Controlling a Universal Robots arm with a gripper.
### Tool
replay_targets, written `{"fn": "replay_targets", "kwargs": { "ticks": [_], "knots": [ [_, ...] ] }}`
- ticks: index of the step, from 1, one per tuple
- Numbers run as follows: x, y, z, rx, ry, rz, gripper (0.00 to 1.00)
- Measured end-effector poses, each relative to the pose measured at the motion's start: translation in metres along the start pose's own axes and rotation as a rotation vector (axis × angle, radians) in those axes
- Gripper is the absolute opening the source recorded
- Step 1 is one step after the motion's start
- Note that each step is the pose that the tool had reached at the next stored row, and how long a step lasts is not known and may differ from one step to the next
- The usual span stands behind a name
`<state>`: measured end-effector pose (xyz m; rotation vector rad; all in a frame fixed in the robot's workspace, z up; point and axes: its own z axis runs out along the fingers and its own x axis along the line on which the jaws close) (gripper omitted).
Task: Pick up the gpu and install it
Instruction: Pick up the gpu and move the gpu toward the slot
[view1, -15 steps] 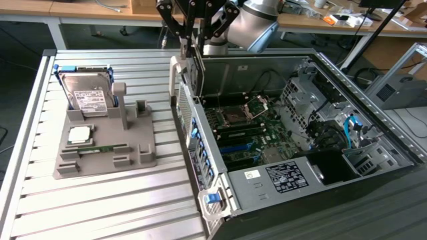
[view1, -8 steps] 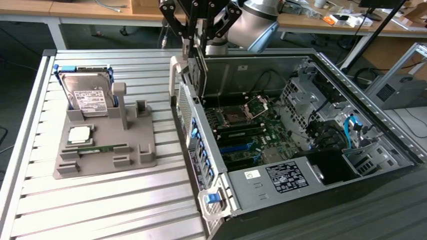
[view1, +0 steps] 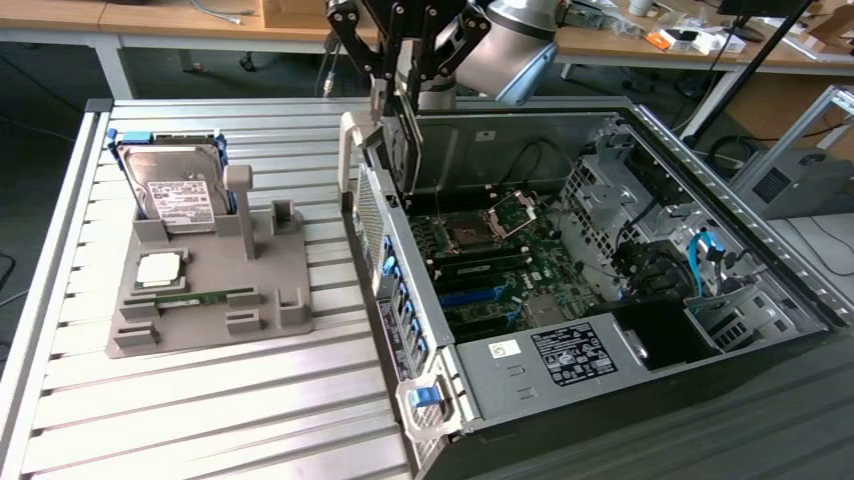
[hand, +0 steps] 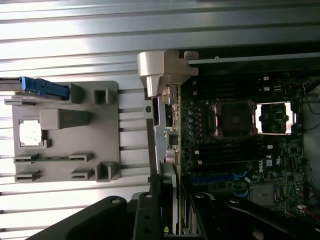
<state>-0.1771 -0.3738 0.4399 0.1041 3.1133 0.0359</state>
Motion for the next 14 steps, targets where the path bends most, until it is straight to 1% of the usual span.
{"fn": "replay_targets", "kwargs": {
  "ticks": [14],
  "knots": [
    [-0.0092,-0.0004,0.0011,0.0000,0.0000,0.000,0.27]
  ]
}}
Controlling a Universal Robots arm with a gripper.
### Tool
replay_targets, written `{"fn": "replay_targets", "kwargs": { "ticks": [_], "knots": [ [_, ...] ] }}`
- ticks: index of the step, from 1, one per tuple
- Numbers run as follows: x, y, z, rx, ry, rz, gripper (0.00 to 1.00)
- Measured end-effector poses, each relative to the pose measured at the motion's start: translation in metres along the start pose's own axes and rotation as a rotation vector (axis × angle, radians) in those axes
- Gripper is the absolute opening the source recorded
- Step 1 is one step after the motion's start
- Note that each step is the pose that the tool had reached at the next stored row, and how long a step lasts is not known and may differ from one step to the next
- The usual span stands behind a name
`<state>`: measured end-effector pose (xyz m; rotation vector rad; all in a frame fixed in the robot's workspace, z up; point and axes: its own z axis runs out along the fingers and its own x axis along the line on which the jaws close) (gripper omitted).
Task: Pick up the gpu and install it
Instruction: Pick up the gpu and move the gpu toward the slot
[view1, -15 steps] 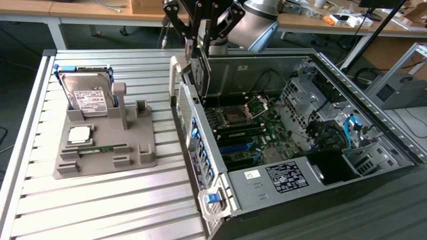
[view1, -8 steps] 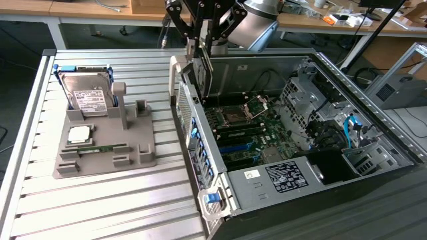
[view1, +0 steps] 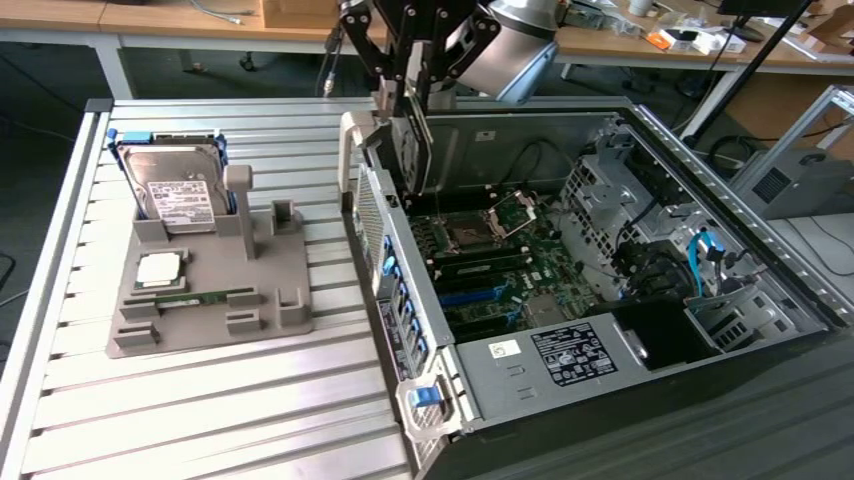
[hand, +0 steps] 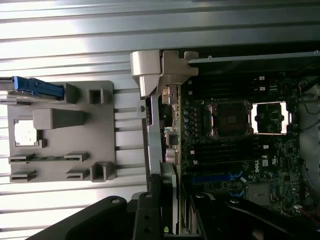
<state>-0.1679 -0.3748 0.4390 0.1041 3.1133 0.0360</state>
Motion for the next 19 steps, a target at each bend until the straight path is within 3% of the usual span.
{"fn": "replay_targets", "kwargs": {
  "ticks": [19],
  "knots": [
    [-0.011,-0.0001,0.0021,0.0000,0.0000,0.000,0.27]
  ]
}}
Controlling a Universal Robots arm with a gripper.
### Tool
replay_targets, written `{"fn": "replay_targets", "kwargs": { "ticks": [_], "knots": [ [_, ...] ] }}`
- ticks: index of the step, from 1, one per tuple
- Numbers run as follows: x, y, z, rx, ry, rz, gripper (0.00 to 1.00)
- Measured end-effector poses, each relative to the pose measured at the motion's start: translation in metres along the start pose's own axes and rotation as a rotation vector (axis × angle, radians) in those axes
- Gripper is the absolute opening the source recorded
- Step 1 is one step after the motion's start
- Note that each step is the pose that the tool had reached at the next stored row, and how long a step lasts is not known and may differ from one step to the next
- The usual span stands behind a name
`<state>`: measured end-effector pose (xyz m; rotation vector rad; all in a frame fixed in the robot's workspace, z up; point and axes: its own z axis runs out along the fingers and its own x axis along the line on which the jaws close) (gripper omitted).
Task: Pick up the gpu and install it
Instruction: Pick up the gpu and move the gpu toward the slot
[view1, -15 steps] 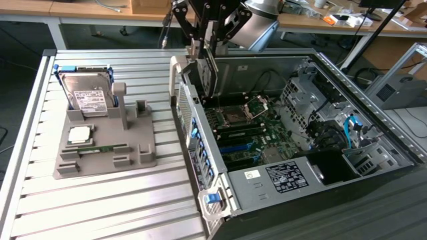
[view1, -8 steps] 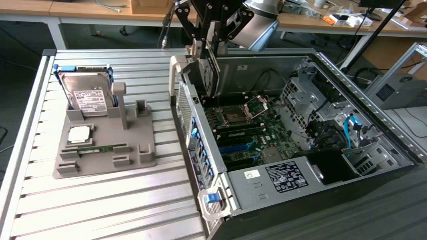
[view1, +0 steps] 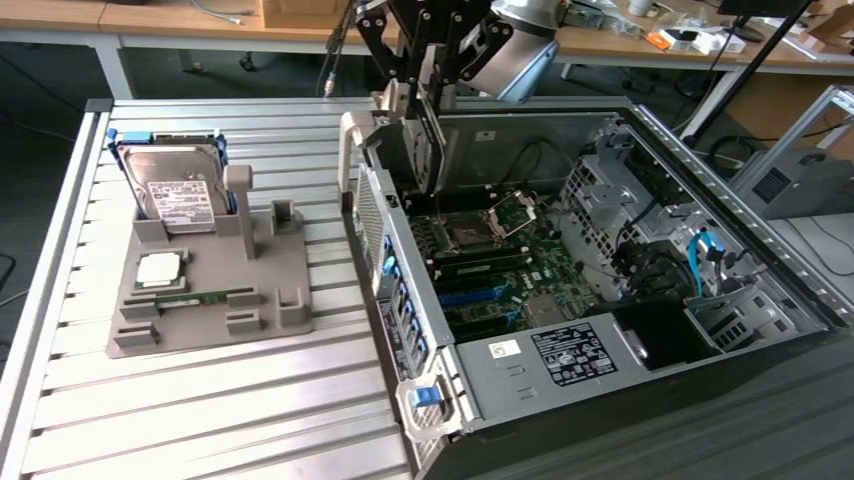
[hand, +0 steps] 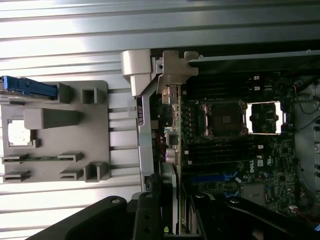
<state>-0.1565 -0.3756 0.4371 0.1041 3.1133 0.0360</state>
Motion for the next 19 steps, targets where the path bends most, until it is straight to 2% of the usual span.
{"fn": "replay_targets", "kwargs": {
  "ticks": [19],
  "knots": [
    [-0.011,0.0000,0.0025,0.0000,0.0000,0.000,0.27]
  ]
}}
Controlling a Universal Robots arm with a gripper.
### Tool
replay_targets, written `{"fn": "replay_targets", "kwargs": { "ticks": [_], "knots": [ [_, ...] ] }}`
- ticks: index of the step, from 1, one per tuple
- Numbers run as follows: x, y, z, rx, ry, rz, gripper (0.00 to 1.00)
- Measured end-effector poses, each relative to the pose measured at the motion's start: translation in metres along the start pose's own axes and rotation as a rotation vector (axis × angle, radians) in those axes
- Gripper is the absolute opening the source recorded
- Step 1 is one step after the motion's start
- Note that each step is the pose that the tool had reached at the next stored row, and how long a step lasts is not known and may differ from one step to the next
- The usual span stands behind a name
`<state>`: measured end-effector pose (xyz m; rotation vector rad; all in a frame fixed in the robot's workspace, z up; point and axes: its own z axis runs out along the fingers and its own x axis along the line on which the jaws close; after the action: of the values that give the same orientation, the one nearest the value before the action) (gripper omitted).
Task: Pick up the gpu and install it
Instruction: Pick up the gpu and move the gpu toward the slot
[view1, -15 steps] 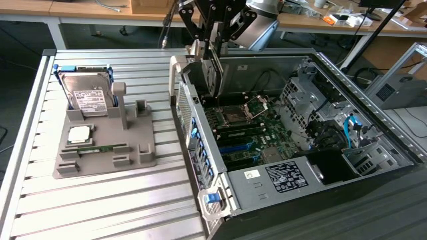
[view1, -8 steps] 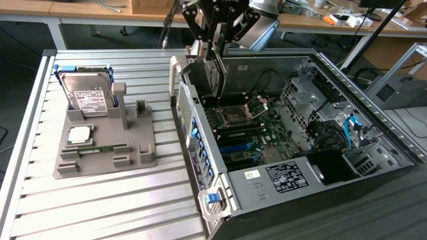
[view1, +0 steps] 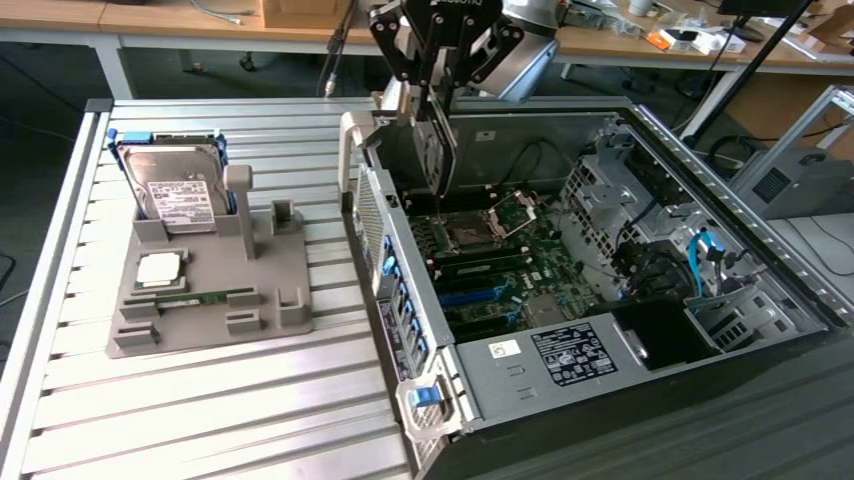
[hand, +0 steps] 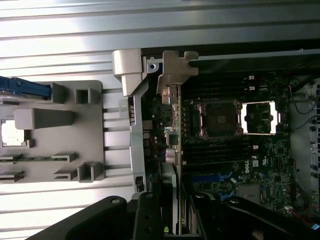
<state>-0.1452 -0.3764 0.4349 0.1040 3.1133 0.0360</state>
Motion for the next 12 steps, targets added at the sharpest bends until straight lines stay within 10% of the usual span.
{"fn": "replay_targets", "kwargs": {
  "ticks": [12],
  "knots": [
    [-0.0066,-0.0002,0.0019,0.0001,0.0000,0.000,0.27]
  ]
}}
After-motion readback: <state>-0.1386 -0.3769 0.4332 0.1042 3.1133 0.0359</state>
